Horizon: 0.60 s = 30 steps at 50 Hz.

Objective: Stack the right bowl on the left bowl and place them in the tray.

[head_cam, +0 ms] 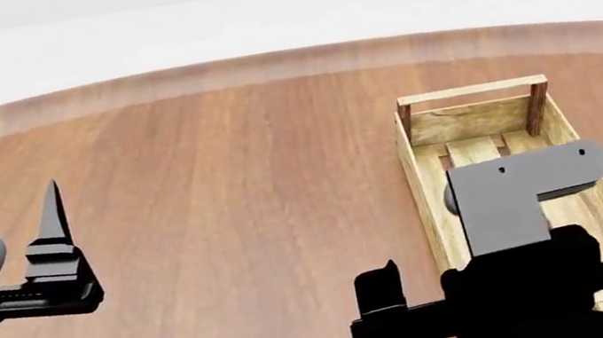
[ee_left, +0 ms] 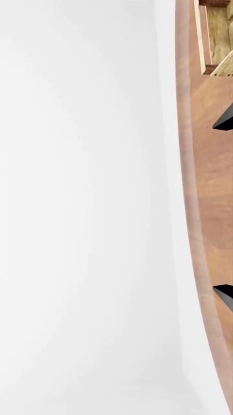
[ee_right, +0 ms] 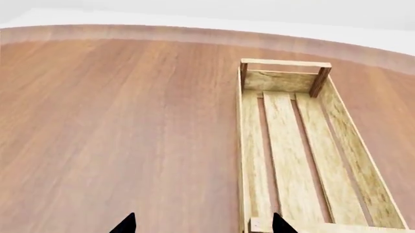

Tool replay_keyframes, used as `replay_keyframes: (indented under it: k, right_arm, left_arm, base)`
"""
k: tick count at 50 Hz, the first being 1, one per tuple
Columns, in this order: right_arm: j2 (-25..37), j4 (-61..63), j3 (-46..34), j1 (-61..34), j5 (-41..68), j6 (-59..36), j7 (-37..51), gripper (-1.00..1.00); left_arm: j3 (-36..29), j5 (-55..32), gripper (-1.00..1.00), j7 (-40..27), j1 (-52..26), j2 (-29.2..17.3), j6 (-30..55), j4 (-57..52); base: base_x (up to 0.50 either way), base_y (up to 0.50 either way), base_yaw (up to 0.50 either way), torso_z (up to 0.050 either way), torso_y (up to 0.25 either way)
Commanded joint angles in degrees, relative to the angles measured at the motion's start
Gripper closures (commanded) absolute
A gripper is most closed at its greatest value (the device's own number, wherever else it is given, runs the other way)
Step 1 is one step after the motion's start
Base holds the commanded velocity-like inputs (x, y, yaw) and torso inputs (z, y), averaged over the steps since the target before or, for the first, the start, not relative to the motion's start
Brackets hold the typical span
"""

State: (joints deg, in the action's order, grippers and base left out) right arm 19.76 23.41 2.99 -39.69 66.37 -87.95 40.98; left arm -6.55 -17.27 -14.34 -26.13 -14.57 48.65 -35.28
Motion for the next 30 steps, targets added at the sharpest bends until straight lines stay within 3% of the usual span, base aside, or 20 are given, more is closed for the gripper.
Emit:
replay_keyframes:
  k: [1, 30]
  right_arm:
    - [3.16, -3.60, -3.08, 1.74, 6.09, 0.54, 3.53, -1.00]
    - [8.30, -5.93, -11.70, 12.16, 0.91, 7.76, -2.55, -1.00]
  left_arm:
    - [0.08, -0.28, -1.00, -0.32, 0.07, -0.28, -0.01, -0.02]
    - [-0.07, -0.83, -1.00, -0.89, -0.15, -0.74, -0.49, 0.55]
  base:
    - [0.00, 0.00, 0.00, 0.000, 0.000]
    - [0.00, 0.00, 0.00, 0.000, 0.000]
